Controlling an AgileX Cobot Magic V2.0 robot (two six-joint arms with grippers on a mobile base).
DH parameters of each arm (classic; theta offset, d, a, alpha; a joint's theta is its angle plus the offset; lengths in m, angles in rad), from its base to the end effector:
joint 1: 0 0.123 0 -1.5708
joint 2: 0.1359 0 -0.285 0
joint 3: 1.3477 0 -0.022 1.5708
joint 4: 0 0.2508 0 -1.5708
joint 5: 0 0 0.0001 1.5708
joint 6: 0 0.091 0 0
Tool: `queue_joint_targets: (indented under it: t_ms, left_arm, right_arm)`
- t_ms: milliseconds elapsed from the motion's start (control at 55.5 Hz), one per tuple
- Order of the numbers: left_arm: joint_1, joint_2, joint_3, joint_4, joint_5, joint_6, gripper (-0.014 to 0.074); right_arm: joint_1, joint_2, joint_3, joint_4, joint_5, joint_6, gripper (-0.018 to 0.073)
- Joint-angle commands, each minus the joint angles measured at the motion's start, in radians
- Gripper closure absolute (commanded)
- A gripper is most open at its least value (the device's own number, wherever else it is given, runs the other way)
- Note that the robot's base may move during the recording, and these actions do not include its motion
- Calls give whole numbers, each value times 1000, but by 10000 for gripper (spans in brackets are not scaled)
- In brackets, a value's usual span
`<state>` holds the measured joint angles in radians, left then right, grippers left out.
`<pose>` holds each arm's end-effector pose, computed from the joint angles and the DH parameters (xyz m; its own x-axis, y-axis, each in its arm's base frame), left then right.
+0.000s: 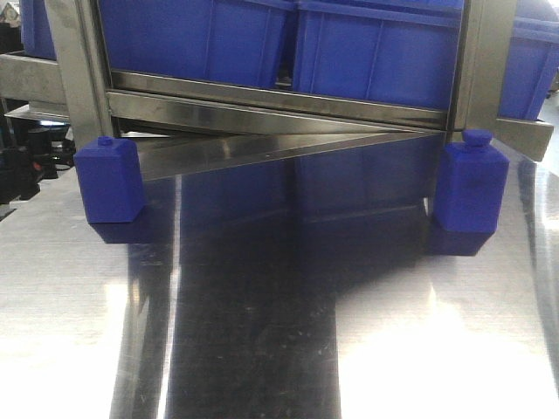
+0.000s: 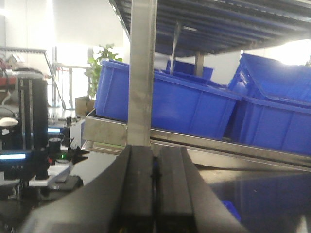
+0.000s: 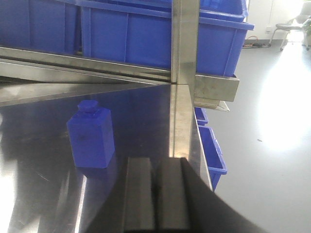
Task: Pick and sort blue part to right shelf
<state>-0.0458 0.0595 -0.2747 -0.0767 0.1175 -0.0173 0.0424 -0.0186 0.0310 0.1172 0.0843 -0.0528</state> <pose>0.0427 -0.0028 0.2907 0.1781 -0.1016 -0.9788 0.0715 0.9934 -0.0901 0.0563 0.0033 0.1961 -0.0122 0.0635 -0.9979 -0.0515 0.9966 0.0640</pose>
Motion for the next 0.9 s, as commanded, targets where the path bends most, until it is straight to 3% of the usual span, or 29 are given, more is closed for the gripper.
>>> queue_joint_targets:
  t_ms: [0,144,360,450,684,882]
  left_arm:
    - [-4,108,-172,-9,113,-6,468]
    - [-14,287,-371,-47,319,-6,425]
    - [-93,542,-550,-74,492,-6,172]
    - [-123,644,-602,-99,532,-6,108]
    - [-198,904,-764,-183,590,-6,45]
    - [-269,1179,-979,-169,679,-6,36]
  right_arm:
    - [-1,-8,-10,2,-84,-3,501]
    - [-1,-8,-10,2,-84,-3,501]
    - [-1,-8,-10,2,-84,-3,501]
    - [-1,-8,-10,2,-84,-3,501]
    - [-1,-8,-10,2,-84,-3,501]
    - [-1,-9,-10,2,-100,-3,501]
